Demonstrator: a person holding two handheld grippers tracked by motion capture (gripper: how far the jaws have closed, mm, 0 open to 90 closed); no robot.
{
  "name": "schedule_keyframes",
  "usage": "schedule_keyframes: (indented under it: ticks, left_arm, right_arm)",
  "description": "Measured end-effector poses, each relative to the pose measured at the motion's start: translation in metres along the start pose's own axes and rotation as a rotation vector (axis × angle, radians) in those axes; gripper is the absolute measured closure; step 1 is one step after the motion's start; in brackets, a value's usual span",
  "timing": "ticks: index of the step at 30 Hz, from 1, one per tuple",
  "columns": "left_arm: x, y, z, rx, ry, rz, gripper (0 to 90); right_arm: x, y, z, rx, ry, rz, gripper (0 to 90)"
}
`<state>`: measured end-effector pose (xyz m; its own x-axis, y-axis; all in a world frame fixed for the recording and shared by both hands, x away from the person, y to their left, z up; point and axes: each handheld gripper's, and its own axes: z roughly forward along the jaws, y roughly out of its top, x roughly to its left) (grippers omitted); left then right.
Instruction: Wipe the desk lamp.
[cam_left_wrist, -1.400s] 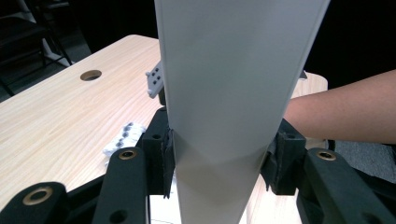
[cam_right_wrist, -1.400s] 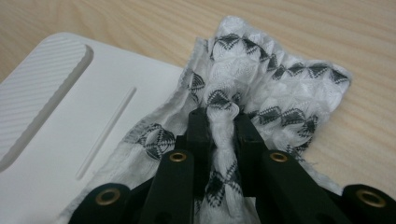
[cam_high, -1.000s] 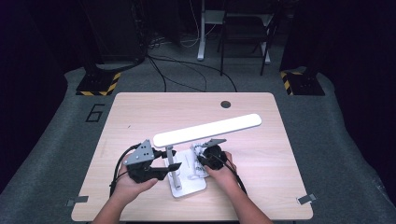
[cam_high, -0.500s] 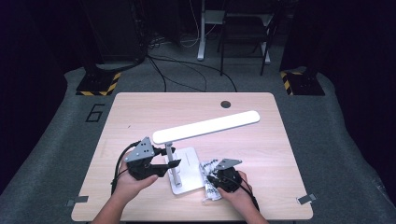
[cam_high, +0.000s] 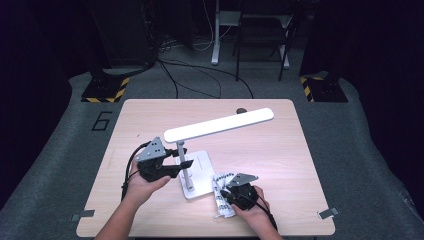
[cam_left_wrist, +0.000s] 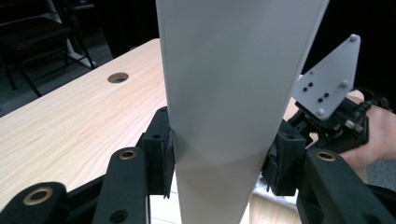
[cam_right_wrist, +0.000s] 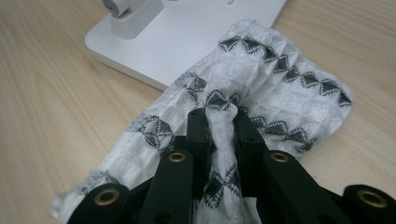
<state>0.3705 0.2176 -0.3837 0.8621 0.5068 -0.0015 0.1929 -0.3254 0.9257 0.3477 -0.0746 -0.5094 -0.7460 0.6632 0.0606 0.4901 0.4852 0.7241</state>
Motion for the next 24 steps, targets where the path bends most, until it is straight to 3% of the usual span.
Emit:
schedule_keyframes:
  ticks: [4, 7, 19, 24]
  left_arm:
    - [-0.001, -0.001, -0.001, 0.001, 0.0, -0.004, 52.8]
    - [-0.001, -0.001, -0.001, -0.001, 0.0, -0.004, 52.9]
    - [-0.002, -0.002, 0.0, -0.004, 0.002, -0.02, 52.8]
    - [-0.001, -0.002, 0.0, -0.006, 0.007, -0.01, 52.8]
  right_arm:
    - [0.011, -0.001, 0.006, 0.02, 0.007, -0.005, 79.7]
    - [0.022, 0.001, 0.012, 0.019, 0.002, -0.046, 79.9]
    - [0.065, 0.023, 0.04, -0.001, 0.117, -0.115, 80.2]
    - [0.071, 0.025, 0.044, -0.012, 0.151, -0.093, 80.1]
